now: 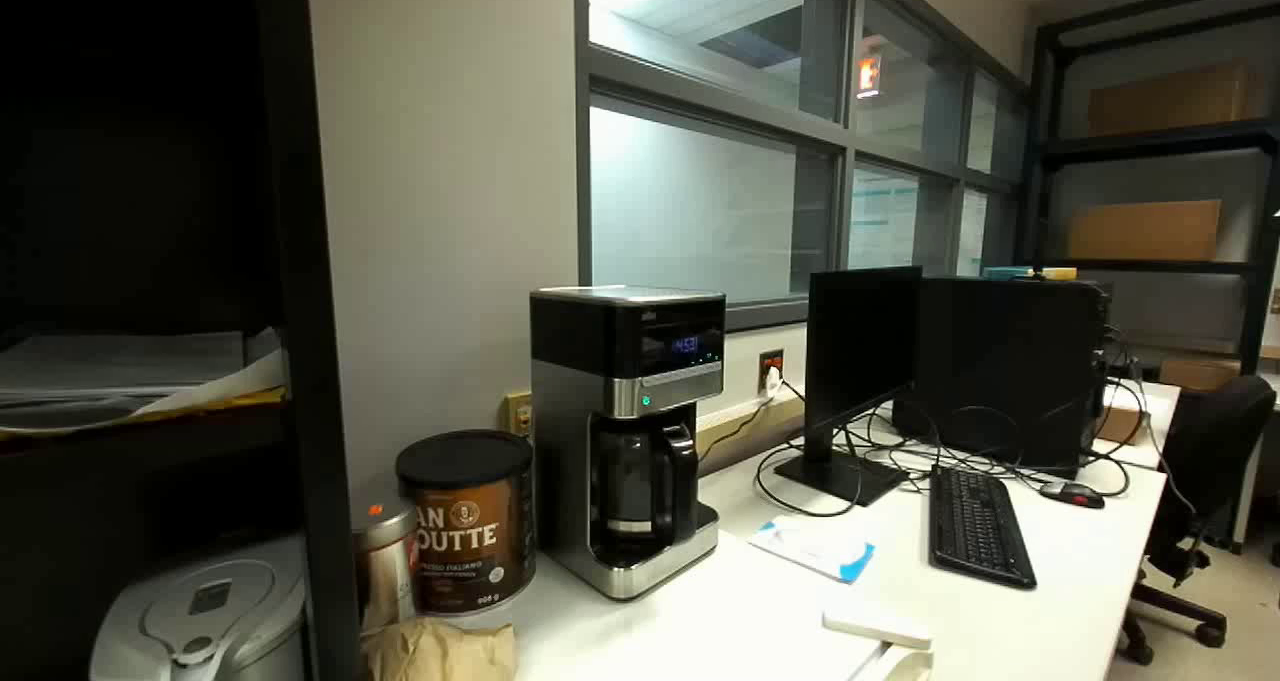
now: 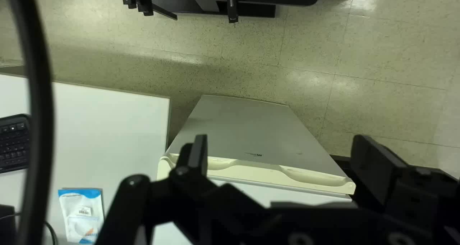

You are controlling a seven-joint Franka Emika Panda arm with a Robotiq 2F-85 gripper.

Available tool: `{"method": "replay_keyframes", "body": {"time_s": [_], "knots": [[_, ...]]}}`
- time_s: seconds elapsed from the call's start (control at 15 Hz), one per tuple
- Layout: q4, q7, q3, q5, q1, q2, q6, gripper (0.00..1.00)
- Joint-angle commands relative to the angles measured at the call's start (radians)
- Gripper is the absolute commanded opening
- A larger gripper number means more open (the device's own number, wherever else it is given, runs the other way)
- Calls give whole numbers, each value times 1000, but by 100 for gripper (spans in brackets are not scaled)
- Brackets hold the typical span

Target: Press the button on the coffee machine

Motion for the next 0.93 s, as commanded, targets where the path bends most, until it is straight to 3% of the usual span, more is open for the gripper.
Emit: {"method": "replay_keyframes", "body": {"time_s": [0.0, 0.33, 0.87], "knots": [[4, 4, -6, -3, 8, 2, -2, 100], [4, -2, -6, -14, 5, 8, 0, 100], [-23, -102, -13, -393, -18, 142, 91, 100]]}}
